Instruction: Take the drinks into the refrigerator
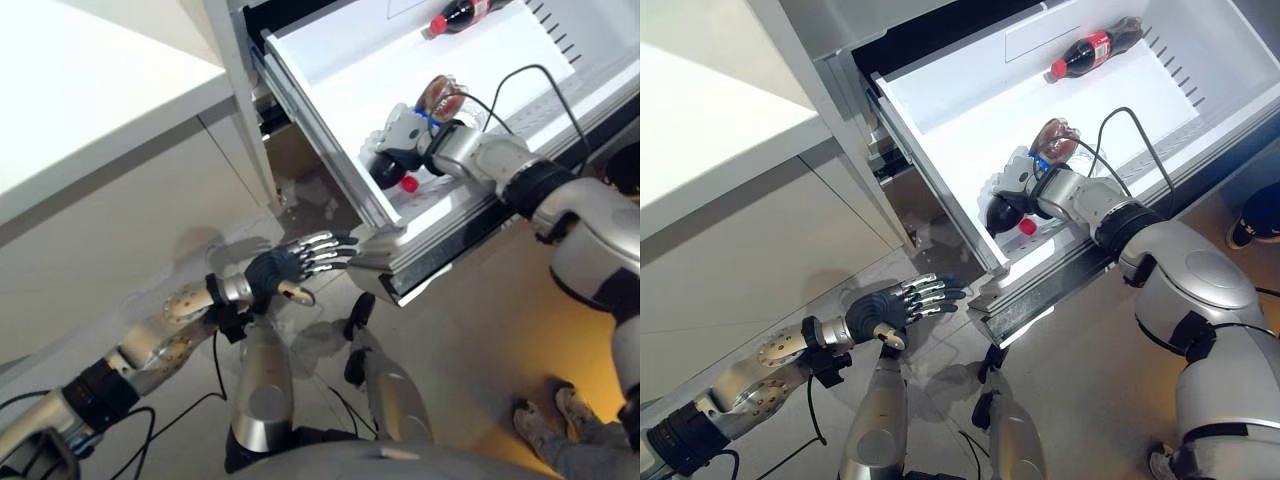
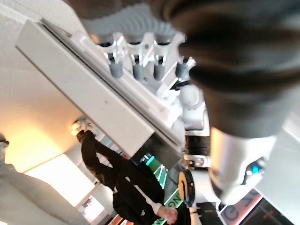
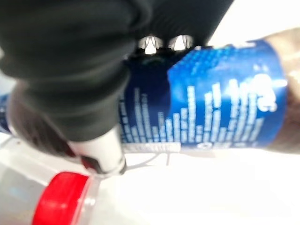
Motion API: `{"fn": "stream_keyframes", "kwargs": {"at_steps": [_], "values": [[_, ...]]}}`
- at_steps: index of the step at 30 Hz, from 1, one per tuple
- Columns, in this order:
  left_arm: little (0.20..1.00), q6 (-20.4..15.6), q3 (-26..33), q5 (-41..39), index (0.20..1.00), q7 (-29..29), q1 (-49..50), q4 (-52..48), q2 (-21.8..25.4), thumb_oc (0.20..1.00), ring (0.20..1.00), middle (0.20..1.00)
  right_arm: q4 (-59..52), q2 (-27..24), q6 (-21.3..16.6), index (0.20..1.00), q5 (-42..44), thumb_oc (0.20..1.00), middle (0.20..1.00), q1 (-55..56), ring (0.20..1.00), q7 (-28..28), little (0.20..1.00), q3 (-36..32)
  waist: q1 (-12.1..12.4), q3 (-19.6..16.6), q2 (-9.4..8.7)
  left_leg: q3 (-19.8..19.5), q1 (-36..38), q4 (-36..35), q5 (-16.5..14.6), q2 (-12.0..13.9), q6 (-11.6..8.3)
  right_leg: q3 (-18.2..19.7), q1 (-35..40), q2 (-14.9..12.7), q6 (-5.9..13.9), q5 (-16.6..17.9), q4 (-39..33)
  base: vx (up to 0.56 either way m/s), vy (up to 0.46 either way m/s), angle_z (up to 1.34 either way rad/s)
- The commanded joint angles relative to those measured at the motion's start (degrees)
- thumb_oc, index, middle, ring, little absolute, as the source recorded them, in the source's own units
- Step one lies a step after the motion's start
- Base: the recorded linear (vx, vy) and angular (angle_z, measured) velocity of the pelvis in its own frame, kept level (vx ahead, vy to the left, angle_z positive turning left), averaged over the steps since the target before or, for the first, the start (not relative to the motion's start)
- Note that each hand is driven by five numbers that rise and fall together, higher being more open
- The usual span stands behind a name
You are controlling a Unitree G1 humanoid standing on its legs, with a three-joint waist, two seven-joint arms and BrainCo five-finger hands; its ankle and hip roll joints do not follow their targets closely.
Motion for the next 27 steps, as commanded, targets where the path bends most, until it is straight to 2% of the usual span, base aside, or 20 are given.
{"fn": "stream_keyframes", "kwargs": {"at_steps": [1,7,8,10,11,22,26,27], "values": [[1.000,-3.1,0.3,0.3,1.000,-0.1,1.1,-8.6,0.2,1.000,1.000,1.000,2.9,-3.3,2.9,0.200,-1.1,0.200,0.200,-7.4,0.200,-3.0,0.200,1.9,1.2,2.2,1.44,1.0,-0.1,-4.4,2.6,-6.0,8.50,1.4,1.6,1.2,3.03,-8.5,10.6,-0.01,0.006,0.03],[1.000,-3.4,0.5,0.5,1.000,0.3,1.3,-9.3,-0.2,1.000,1.000,1.000,5.5,-2.4,3.6,0.200,1.7,0.200,0.200,-7.1,0.200,-3.4,0.200,0.0,1.4,2.2,1.91,0.4,-1.7,-4.6,3.0,-6.2,8.62,0.9,-0.1,1.0,3.01,-8.4,10.8,0.00,0.000,0.00],[1.000,-3.4,0.6,0.5,1.000,0.3,1.3,-9.4,-0.1,1.000,1.000,1.000,5.5,-2.4,3.6,0.263,1.7,0.263,0.263,-7.1,0.263,-3.4,0.263,0.0,1.4,2.2,1.89,0.4,-1.7,-4.6,3.0,-6.2,8.62,0.8,-0.2,1.0,3.01,-8.4,10.8,-0.01,0.014,0.06],[1.000,-3.4,0.9,0.9,1.000,0.4,1.7,-9.2,-0.7,1.000,1.000,1.000,5.4,-1.2,3.3,0.922,4.2,0.922,0.922,-6.9,0.922,-2.5,0.922,-0.5,1.4,2.2,2.03,0.3,-2.0,-4.6,3.0,-6.2,8.68,0.7,-0.5,0.9,2.89,-8.5,10.9,-0.01,0.010,0.07],[1.000,-3.4,0.9,0.9,1.000,0.4,1.7,-9.1,-0.7,1.000,1.000,1.000,5.4,-1.2,3.3,1.000,4.2,1.000,1.000,-6.9,1.000,-2.5,1.000,-0.5,1.3,2.2,2.03,0.3,-2.0,-4.6,3.0,-6.2,8.67,0.7,-0.6,0.9,2.89,-8.5,11.0,0.00,0.000,0.00],[1.000,-3.2,2.0,0.6,1.000,-0.2,2.5,-9.3,-0.7,1.000,1.000,1.000,5.2,0.1,2.8,1.000,6.7,1.000,1.000,-7.7,1.000,-1.5,1.000,-0.7,1.0,2.2,2.51,0.9,-0.3,-5.1,2.7,-6.1,8.78,1.0,-0.1,0.7,2.69,-8.9,11.4,0.00,0.001,0.00],[1.000,-2.9,2.5,0.6,1.000,-0.5,2.5,-8.7,-0.2,1.000,1.000,1.000,3.4,-1.0,2.8,1.000,10.0,1.000,1.000,-8.8,1.000,-1.1,1.000,-1.2,0.8,2.2,2.47,1.3,1.6,-5.2,2.4,-6.1,8.70,1.2,1.2,0.6,2.67,-9.1,11.5,0.00,0.007,-0.02],[1.000,-2.8,3.2,0.9,1.000,-0.7,2.6,-8.2,0.0,1.000,1.000,1.000,0.3,-3.3,2.9,1.000,13.1,1.000,1.000,-9.6,1.000,-1.3,1.000,-2.4,0.6,2.0,2.08,1.6,2.9,-5.2,2.2,-6.2,8.65,1.4,2.5,0.5,2.67,-9.0,11.3,0.00,0.000,0.00]]}}
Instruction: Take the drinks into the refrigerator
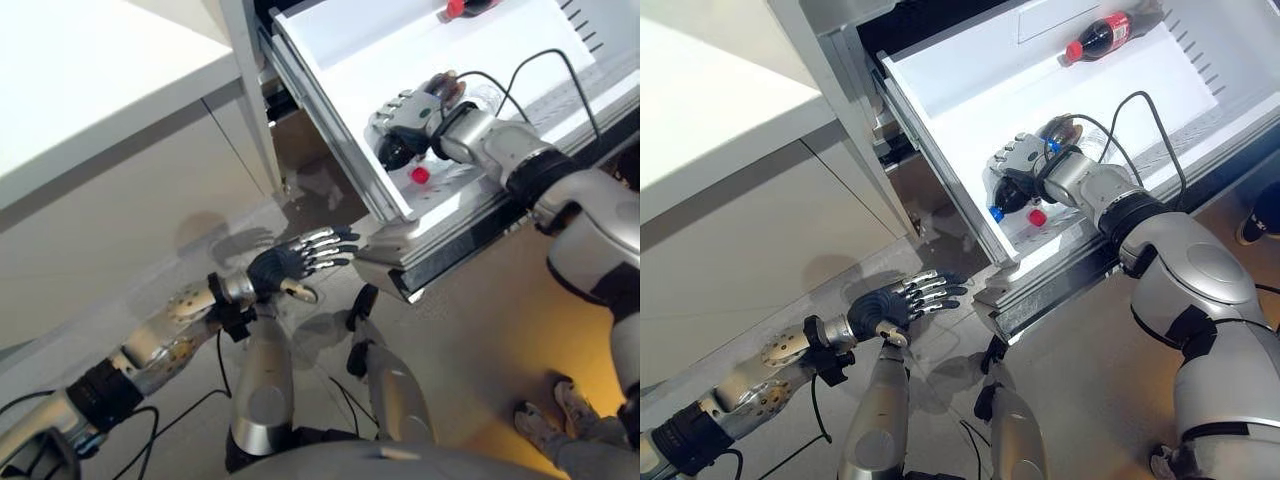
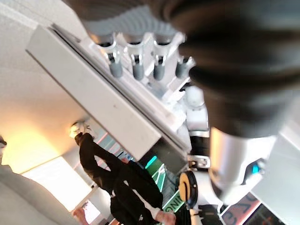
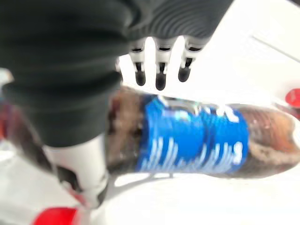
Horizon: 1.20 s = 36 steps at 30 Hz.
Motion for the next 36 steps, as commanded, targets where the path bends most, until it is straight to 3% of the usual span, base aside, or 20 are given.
{"fn": "stream_keyframes", "kwargs": {"at_steps": [1,6,10,11,12,13,14,20,23,25,27,29,36], "values": [[1.000,-2.7,3.5,0.4,1.000,-1.7,3.1,-8.0,1.2,1.000,1.000,1.000,-4.5,-5.0,1.7,1.000,7.6,1.000,1.000,-8.2,1.000,-0.9,1.000,-0.2,0.7,1.6,1.74,2.2,5.8,-7.1,1.5,-5.7,8.65,1.7,4.8,1.0,2.80,-9.8,10.4,0.04,-0.002,-0.06],[1.000,-2.5,8.2,2.3,1.000,-1.6,7.2,-6.2,0.9,1.000,1.000,1.000,-22.4,-18.9,0.3,1.000,11.4,1.000,1.000,-5.3,1.000,-1.4,1.000,-4.7,-0.9,-1.6,0.22,3.2,8.0,-6.7,0.6,-6.0,8.64,2.1,7.4,0.9,2.78,-9.4,9.4,0.03,0.011,-0.11],[1.000,-2.6,12.8,3.6,1.000,-1.6,11.7,-4.3,-1.2,1.000,1.000,1.000,-35.7,-30.9,-1.3,1.000,14.7,1.000,1.000,2.7,1.000,-1.5,1.000,-12.5,-2.9,-4.2,-0.30,4.3,10.3,-6.3,-0.5,-6.0,8.67,2.7,10.0,1.0,2.74,-9.7,8.4,0.04,0.004,-0.07],[1.000,-2.6,12.8,3.6,1.000,-1.7,11.9,-4.4,-1.0,1.000,1.000,1.000,-36.3,-31.2,-1.1,1.000,14.7,1.000,1.000,3.6,1.000,-1.3,1.000,-13.4,-2.7,-4.2,-0.44,4.3,10.4,-6.3,-0.6,-6.0,8.67,2.7,10.2,1.0,2.75,-9.7,8.3,0.06,0.008,-0.14],[1.000,-2.8,14.4,4.2,1.000,-1.6,13.6,-3.4,-2.4,1.000,1.000,1.000,-38.9,-34.1,-1.9,1.000,16.2,1.000,1.000,10.2,1.000,-2.1,1.000,-19.0,-3.8,-5.4,-0.24,4.9,11.4,-6.0,-1.1,-5.9,8.73,3.2,11.2,1.1,2.71,-9.8,8.0,0.04,0.001,-0.17],[1.000,-2.8,14.4,4.2,1.000,-1.6,13.8,-3.4,-2.1,1.000,1.000,1.000,-39.3,-34.2,-1.9,1.000,16.1,1.000,1.000,11.2,1.000,-2.0,1.000,-19.9,-3.6,-5.5,-0.45,4.9,11.5,-6.0,-1.1,-5.9,8.72,3.2,11.3,1.2,2.71,-9.8,7.9,0.08,0.007,-0.15],[1.000,-3.2,16.8,5.0,1.000,-1.5,15.9,-2.3,-4.3,1.000,1.000,1.000,-42.3,-36.0,-2.6,1.000,17.5,1.000,1.000,19.7,1.000,-2.7,1.000,-27.1,-5.0,-6.8,0.05,5.7,12.7,-5.7,-1.7,-5.9,8.81,3.9,12.6,1.3,2.77,-9.9,7.4,0.08,0.016,-0.21],[1.000,-4.0,21.1,6.9,1.000,-2.4,20.5,-1.0,-7.9,1.000,1.000,1.000,-49.2,-32.9,-4.2,1.000,18.2,1.000,1.000,52.0,1.000,-2.5,1.000,-52.9,-7.1,-10.2,0.67,7.5,16.6,-6.7,-2.4,-5.4,9.08,5.8,15.7,1.6,3.05,-10.3,5.8,0.07,0.002,-0.23],[1.000,-4.2,22.3,8.0,1.000,-2.2,22.6,-0.4,-10.2,1.000,1.000,1.000,-51.8,-29.1,-4.9,1.000,17.6,1.000,1.000,64.2,1.000,-2.2,1.000,-61.5,-7.7,-11.9,1.33,8.1,18.5,-8.1,-2.4,-5.2,9.26,6.4,17.1,1.5,3.20,-10.2,4.8,0.08,-0.001,-0.20],[1.000,-4.2,22.4,8.4,1.000,-2.3,23.3,-0.3,-10.7,1.000,1.000,1.000,-52.2,-27.7,-5.0,1.000,17.4,1.000,1.000,67.7,1.000,-1.7,1.000,-63.5,-7.7,-12.5,1.59,8.4,19.2,-8.7,-2.3,-5.2,9.31,6.6,17.6,1.5,3.27,-10.2,4.6,0.05,-0.005,-0.15],[1.000,-4.4,23.3,9.7,1.000,-2.6,24.6,0.0,-12.4,1.000,1.000,1.000,-51.5,-24.1,-5.1,0.677,17.9,0.677,0.677,74.5,0.677,0.4,0.677,-65.8,-8.5,-14.0,2.34,8.6,21.1,-10.2,-2.0,-5.1,9.35,6.8,18.5,1.5,3.37,-10.4,4.3,0.07,-0.004,-0.09],[1.000,-4.7,23.8,10.4,1.000,-2.6,25.3,0.3,-13.6,1.000,1.000,1.000,-51.4,-21.2,-5.0,0.200,18.9,0.200,0.200,77.5,0.200,1.8,0.200,-66.7,-8.8,-14.9,2.83,8.7,22.4,-11.8,-1.6,-4.9,9.32,6.8,19.2,1.6,3.44,-10.4,3.8,0.06,-0.012,-0.08],[1.000,-5.9,24.1,12.0,1.000,-2.5,25.9,1.2,-15.6,1.000,1.000,1.000,-45.4,-12.8,-4.5,0.200,21.1,0.200,0.200,80.5,0.200,3.7,0.200,-62.6,-9.2,-16.6,3.93,8.7,25.0,-15.6,-0.1,-4.5,9.08,6.5,20.1,2.0,3.53,-10.3,3.1,0.02,-0.011,-0.01]]}}
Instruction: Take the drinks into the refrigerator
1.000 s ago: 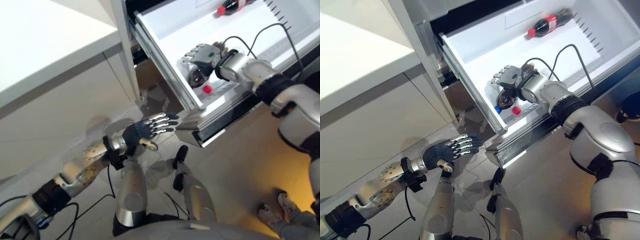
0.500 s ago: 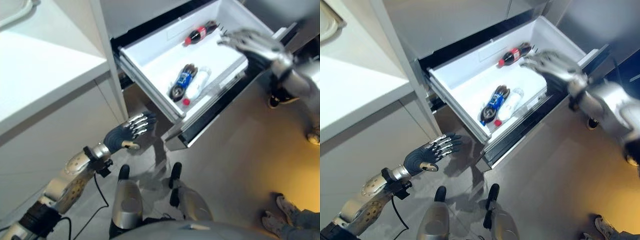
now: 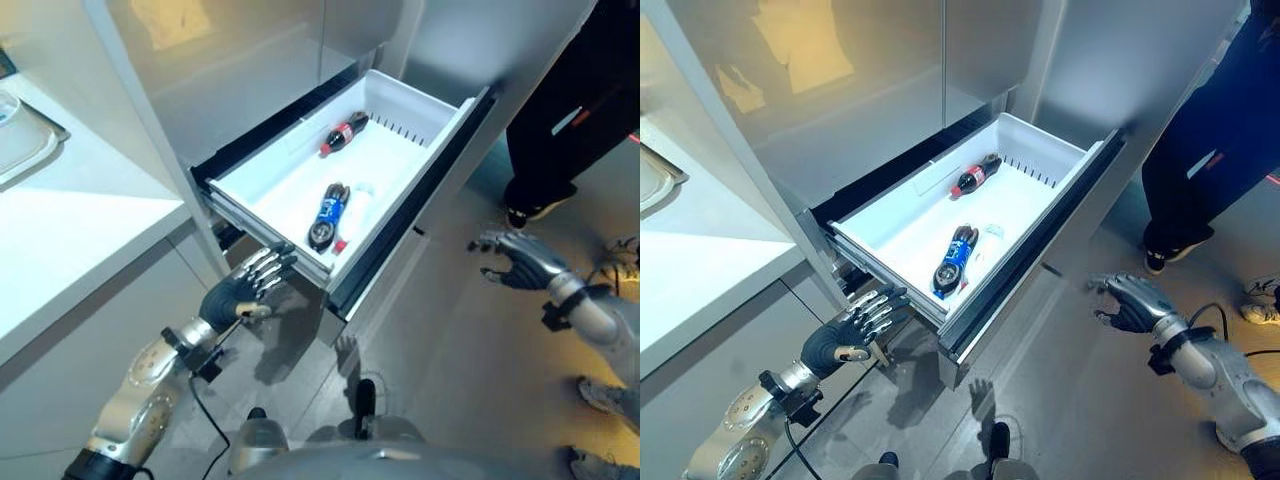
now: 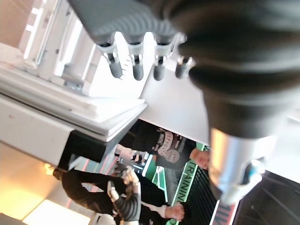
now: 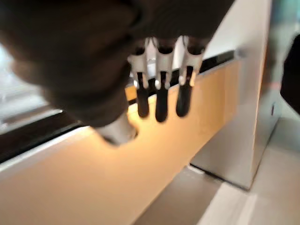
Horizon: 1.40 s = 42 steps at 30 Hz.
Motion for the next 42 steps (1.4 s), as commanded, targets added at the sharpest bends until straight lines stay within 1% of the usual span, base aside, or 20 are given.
{"fn": "stream_keyframes", "kwargs": {"at_steps": [1,5,7,9,11,14,15,19,20,21,23,24,26,27,28,30,34,37,41,42], "values": [[1.000,-4.6,1.6,1.9,1.000,-1.1,-0.2,-1.3,-1.2,1.000,1.000,1.000,1.9,-1.2,-0.4,0.200,3.1,0.200,0.200,-5.2,0.200,0.0,0.200,1.6,0.5,0.0,1.97,-1.4,-1.1,-3.3,1.5,-3.4,6.11,-1.8,2.9,2.7,0.75,-8.5,7.2,0.00,0.000,0.00],[1.000,-5.3,0.5,2.6,1.000,-0.6,-1.5,-0.9,-2.1,1.000,1.000,1.000,7.2,1.6,-0.1,0.200,2.9,0.200,0.200,-7.9,0.200,1.3,0.200,7.8,0.9,-0.4,2.81,-2.1,-0.4,-3.8,1.5,-3.4,6.03,-2.6,3.1,2.6,0.72,-8.8,7.8,0.01,-0.002,0.00],[1.000,-5.3,0.6,2.6,1.000,-0.6,-1.5,-0.9,-2.2,1.000,1.000,1.000,7.5,1.6,-0.2,0.200,2.9,0.200,0.200,-8.3,0.200,1.2,0.200,8.2,0.7,-0.3,2.79,-2.1,-0.3,-3.8,1.5,-3.4,6.03,-2.6,3.1,2.6,0.72,-8.8,7.9,0.00,0.000,0.00],[1.000,-5.5,-1.6,2.3,1.000,-0.2,-3.1,-0.3,-2.8,1.000,1.000,1.000,14.3,4.4,0.5,0.200,2.1,0.200,0.200,-15.2,0.200,1.5,0.200,15.9,2.0,-0.5,3.28,-2.4,-0.1,-3.5,1.2,-3.4,6.08,-2.9,3.3,2.5,0.69,-9.1,8.2,0.00,0.000,0.00],[1.000,-5.5,-2.1,2.2,1.000,-0.1,-3.5,-0.3,-2.9,1.000,1.000,1.000,15.7,5.1,0.5,0.200,1.8,0.200,0.200,-17.6,0.200,1.5,0.200,18.0,2.3,-0.6,3.41,-2.5,0.0,-3.5,1.2,-3.5,6.07,-2.9,3.5,2.5,0.65,-9.2,8.2,0.01,-0.001,0.02],[1.000,-5.8,-3.5,1.9,1.000,0.2,-4.7,-0.4,-2.7,1.000,1.000,1.000,19.7,7.1,0.8,0.200,0.7,0.200,0.200,-25.2,0.200,1.6,0.200,24.5,3.3,-0.6,3.67,-2.7,0.2,-3.6,1.2,-3.4,5.99,-3.2,3.8,2.5,0.61,-9.3,8.1,0.01,-0.005,0.03],[1.000,-6.0,-4.4,1.8,1.000,0.2,-5.4,-0.6,-2.4,1.000,1.000,1.000,21.4,8.5,0.9,0.200,0.1,0.200,0.200,-29.6,0.200,2.1,0.200,28.3,4.4,-0.6,3.81,-3.0,0.2,-3.6,1.3,-3.4,5.91,-3.5,4.0,2.5,0.59,-9.3,8.0,0.00,0.000,0.00],[1.000,-6.1,-5.2,1.9,1.000,0.5,-6.1,-0.8,-2.1,1.000,1.000,1.000,24.3,10.7,1.1,0.200,-1.0,0.200,0.200,-36.2,0.200,2.1,0.200,32.9,5.3,-0.5,3.95,-3.5,0.1,-3.6,1.3,-3.4,5.84,-4.1,4.1,2.4,0.61,-9.5,8.1,0.01,-0.001,0.09],[1.000,-6.1,-6.0,1.7,1.000,0.4,-6.5,-1.0,-1.9,1.000,1.000,1.000,25.6,11.7,1.0,0.200,-1.8,0.200,0.200,-40.7,0.200,2.8,0.200,36.2,6.5,-0.4,4.00,-4.2,-0.1,-3.7,1.5,-3.4,5.80,-4.6,4.1,2.3,0.53,-9.6,8.5,0.00,-0.007,0.13],[1.000,-6.1,-5.9,1.7,1.000,0.4,-6.5,-1.0,-1.9,1.000,1.000,1.000,25.9,11.8,1.0,0.200,-1.8,0.200,0.200,-41.0,0.200,2.7,0.200,36.3,6.4,-0.3,4.00,-4.3,-0.2,-3.7,1.5,-3.4,5.80,-4.7,4.1,2.3,0.53,-9.6,8.6,0.00,-0.020,0.18],[1.000,-5.8,-7.3,1.1,1.000,0.1,-7.0,-1.0,-1.8,1.000,1.000,1.000,28.0,12.7,1.1,0.200,-2.1,0.200,0.200,-46.8,0.200,3.3,0.200,39.5,7.9,-0.2,3.95,-5.5,-0.5,-3.8,1.8,-3.4,5.69,-6.0,4.2,2.0,0.37,-9.9,9.0,0.01,-0.018,0.22],[1.000,-5.8,-7.2,1.1,1.000,0.1,-7.0,-1.0,-1.8,1.000,1.000,1.000,28.2,12.8,1.0,0.200,-2.1,0.200,0.200,-47.0,0.200,3.3,0.200,39.6,7.7,-0.1,3.97,-5.6,-0.6,-3.8,1.8,-3.4,5.69,-6.1,4.2,2.0,0.37,-9.9,9.0,0.00,-0.016,0.30],[1.000,-5.6,-7.7,0.3,1.000,-0.1,-7.1,-1.0,-1.2,1.000,1.000,1.000,31.8,11.6,1.9,0.200,-0.7,0.200,0.200,-54.4,0.200,1.2,0.200,39.4,9.5,-0.2,3.82,-7.6,-1.3,-3.9,2.4,-3.6,5.46,-8.0,4.5,1.7,0.28,-10.1,9.0,0.01,-0.030,0.34],[1.000,-5.6,-7.7,0.3,1.000,-0.1,-7.2,-1.0,-1.2,1.000,1.000,1.000,31.9,11.6,1.9,0.200,-0.7,0.200,0.200,-54.6,0.200,1.2,0.200,39.5,9.4,-0.2,3.83,-7.7,-1.4,-3.9,2.4,-3.7,5.46,-8.2,4.5,1.7,0.28,-10.1,8.9,0.01,-0.037,0.41],[1.000,-5.7,-8.3,-0.6,1.000,-0.2,-7.8,-1.3,-0.6,1.000,1.000,1.000,34.3,11.5,2.5,0.200,0.9,0.200,0.200,-60.4,0.200,-1.2,0.200,38.7,10.7,-0.3,3.79,-9.1,-2.1,-3.7,2.7,-3.8,5.36,-9.6,4.6,1.4,0.21,-10.2,9.1,0.00,-0.022,0.46],[1.000,-5.7,-8.6,-0.8,1.000,-0.1,-8.5,-1.2,-0.6,1.000,1.000,1.000,34.8,11.8,2.7,0.200,1.4,0.200,0.200,-62.8,0.200,-2.2,0.200,38.6,11.0,-0.2,3.79,-9.9,-2.5,-3.5,2.9,-4.0,5.35,-10.4,4.8,1.3,0.16,-10.2,9.0,0.01,-0.014,0.43],[1.000,-5.8,-9.3,-2.0,1.000,0.1,-10.4,-0.4,-0.9,1.000,1.000,1.000,31.1,13.4,2.7,0.200,1.4,0.200,0.200,-71.1,0.200,-6.3,0.200,38.0,12.0,-0.5,3.76,-11.0,-3.0,-3.3,3.0,-4.3,5.42,-11.6,5.0,1.0,0.14,-10.3,9.1,0.02,0.006,0.23],[1.000,-6.5,-9.1,-1.9,1.000,0.8,-11.5,0.5,-1.7,1.000,1.000,1.000,22.8,15.1,1.8,0.200,1.9,0.200,0.200,-74.3,0.200,-9.2,0.200,36.0,12.0,-0.7,3.73,-11.1,-3.0,-3.0,2.8,-4.5,5.61,-11.7,5.1,0.7,0.13,-10.3,9.3,0.02,0.020,0.11],[1.000,-7.2,-8.6,-1.8,1.000,1.1,-11.8,0.5,-1.7,1.000,1.000,1.000,16.0,14.4,0.5,0.200,2.6,0.200,0.200,-73.6,0.200,-9.2,0.200,35.1,11.8,-0.9,3.62,-10.9,-2.9,-2.9,2.6,-4.5,5.75,-11.4,5.0,0.5,0.16,-10.4,9.5,0.01,0.012,0.10],[1.000,-7.3,-8.2,-1.9,1.000,1.1,-11.3,0.4,-1.7,1.000,1.000,1.000,12.8,13.5,-0.1,0.200,2.5,0.200,0.200,-72.8,0.200,-8.0,0.200,35.5,11.6,-1.0,3.50,-10.6,-2.8,-2.9,2.4,-4.4,5.82,-11.1,5.1,0.4,0.20,-10.4,9.5,-0.01,0.017,0.04]]}}
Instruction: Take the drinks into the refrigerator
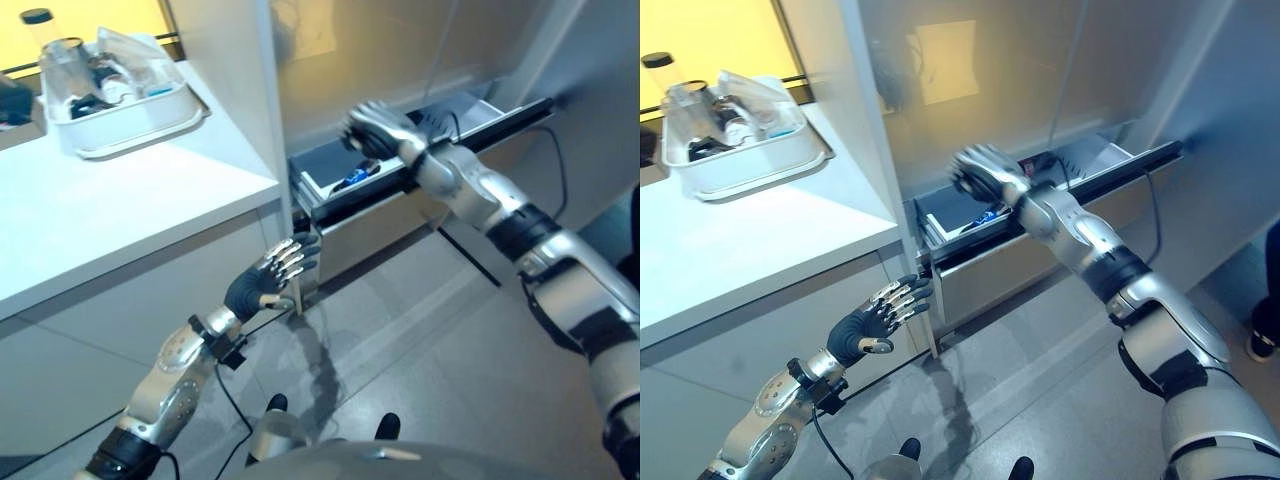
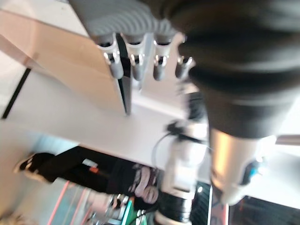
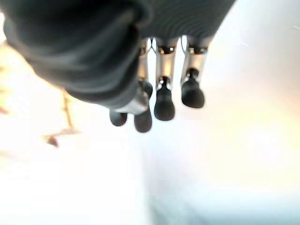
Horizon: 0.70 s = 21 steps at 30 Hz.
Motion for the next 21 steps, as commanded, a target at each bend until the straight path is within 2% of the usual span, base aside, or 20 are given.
{"fn": "stream_keyframes", "kwargs": {"at_steps": [1,9,12,17,18,19,21], "values": [[1.000,-4.1,-1.2,-2.4,1.000,0.2,-3.2,-2.1,0.7,1.000,1.000,1.000,-0.9,-3.0,-1.4,0.200,2.2,0.200,0.200,-3.8,0.200,-0.3,0.200,-0.5,0.0,0.1,-1.65,1.0,-0.2,0.0,-2.2,-5.7,7.82,0.3,2.4,0.1,1.15,-8.8,9.5,-0.01,0.027,0.05],[1.000,-5.2,-0.5,-0.7,1.000,1.4,-2.4,-2.5,-0.1,1.000,1.000,1.000,-3.2,-3.4,-1.9,0.200,5.4,0.200,0.200,8.6,0.200,1.4,0.200,-3.4,-1.4,0.1,-1.33,2.7,0.9,-0.5,-2.2,-5.4,7.80,1.6,2.5,0.5,1.14,-8.6,9.0,-0.01,0.013,-0.11],[1.000,-5.9,-0.1,0.6,1.000,2.1,-2.1,-1.9,-1.4,1.000,1.000,1.000,-2.4,-1.5,-1.9,0.200,7.1,0.200,0.200,19.1,0.200,2.2,0.200,-6.0,-2.7,0.3,-0.93,3.7,1.4,-0.6,-2.5,-5.2,7.83,2.5,2.4,0.6,1.15,-8.6,9.0,-0.01,0.016,-0.14],[1.000,-6.9,0.9,2.2,1.000,2.3,-0.9,-1.1,-2.2,1.000,1.000,1.000,-1.4,-2.1,-2.1,0.200,8.3,0.200,0.200,30.4,0.200,4.2,0.200,-8.9,-4.2,0.4,-0.81,4.6,1.9,-0.8,-2.7,-5.0,7.77,3.4,2.3,0.9,1.19,-8.7,8.8,-0.01,0.010,-0.13],[1.000,-7.1,0.9,2.5,1.000,2.3,-0.6,-1.0,-2.2,1.000,1.000,1.000,-0.9,-2.3,-2.2,0.564,8.4,0.564,0.564,32.3,0.564,4.5,0.564,-9.4,-4.4,0.4,-0.84,4.7,2.0,-0.8,-2.8,-4.9,7.75,3.6,2.3,0.9,1.21,-8.7,8.7,-0.01,0.000,-0.19],[1.000,-7.1,1.2,2.5,1.000,2.2,-0.4,-1.0,-2.4,1.000,1.000,1.000,-0.2,-2.5,-2.2,1.000,8.7,1.000,1.000,34.2,1.000,4.7,1.000,-10.1,-4.7,0.5,-0.85,4.8,2.0,-0.8,-2.8,-4.9,7.71,3.7,2.3,0.9,1.23,-8.6,8.6,0.00,-0.005,-0.18],[1.000,-7.4,1.7,3.1,1.000,2.2,0.3,-0.7,-2.5,1.000,1.000,1.000,1.4,-2.6,-2.1,1.000,9.4,1.000,1.000,38.6,1.000,5.0,1.000,-11.8,-5.3,0.5,-0.94,5.1,2.2,-0.9,-2.8,-4.9,7.68,3.9,2.3,1.1,1.29,-8.5,8.4,0.00,-0.001,-0.04]]}}
